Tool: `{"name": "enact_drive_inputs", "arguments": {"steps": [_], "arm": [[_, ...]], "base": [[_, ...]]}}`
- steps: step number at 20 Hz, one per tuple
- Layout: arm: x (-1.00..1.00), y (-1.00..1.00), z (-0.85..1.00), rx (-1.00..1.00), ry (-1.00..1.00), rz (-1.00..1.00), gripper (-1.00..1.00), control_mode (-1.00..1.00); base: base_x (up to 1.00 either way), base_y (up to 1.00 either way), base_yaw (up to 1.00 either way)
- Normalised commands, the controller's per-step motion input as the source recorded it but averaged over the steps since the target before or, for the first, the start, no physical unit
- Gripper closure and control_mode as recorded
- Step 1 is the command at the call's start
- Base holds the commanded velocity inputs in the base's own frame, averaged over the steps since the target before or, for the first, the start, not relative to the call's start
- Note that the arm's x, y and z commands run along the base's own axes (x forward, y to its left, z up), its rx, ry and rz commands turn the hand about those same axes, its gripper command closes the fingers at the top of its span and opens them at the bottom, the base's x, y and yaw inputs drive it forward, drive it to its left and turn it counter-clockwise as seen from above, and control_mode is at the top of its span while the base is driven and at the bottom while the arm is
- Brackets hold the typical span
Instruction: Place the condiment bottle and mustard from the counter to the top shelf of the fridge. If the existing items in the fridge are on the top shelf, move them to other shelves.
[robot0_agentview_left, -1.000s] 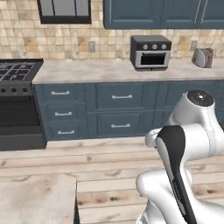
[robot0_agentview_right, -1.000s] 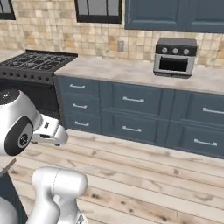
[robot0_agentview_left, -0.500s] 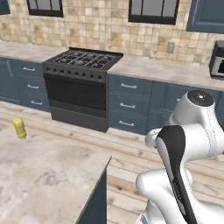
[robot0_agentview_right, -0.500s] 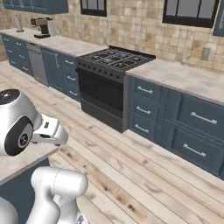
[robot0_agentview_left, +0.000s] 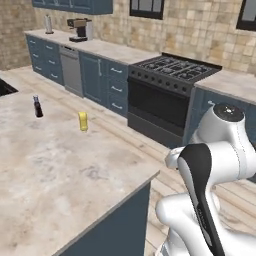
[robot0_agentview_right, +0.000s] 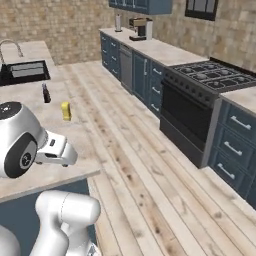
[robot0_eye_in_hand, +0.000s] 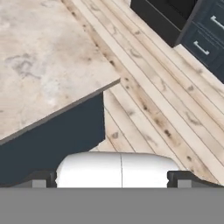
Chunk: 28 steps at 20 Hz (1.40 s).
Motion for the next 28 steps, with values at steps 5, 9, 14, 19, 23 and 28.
{"name": "enact_drive_inputs", "arguments": {"steps": [5,9,14,19,23,28], "arm": [[0.00,0.00,0.00,0.00,0.00,0.00,-1.00,1.00],[0.00,0.00,0.00,0.00,0.00,0.00,-1.00,1.00],[0.00,0.00,0.00,0.00,0.00,0.00,-1.00,1.00],[0.00,0.00,0.00,0.00,0.00,0.00,-1.00,1.00],[0.00,0.00,0.00,0.00,0.00,0.00,-1.00,1.00],[0.00,0.00,0.00,0.00,0.00,0.00,-1.00,1.00]], "base": [[0.18,-0.82,0.39],[0.52,-0.85,0.06],[0.62,-0.88,0.08],[0.78,-0.63,0.11],[0.93,-0.31,0.13],[1.00,-0.04,0.10]]}}
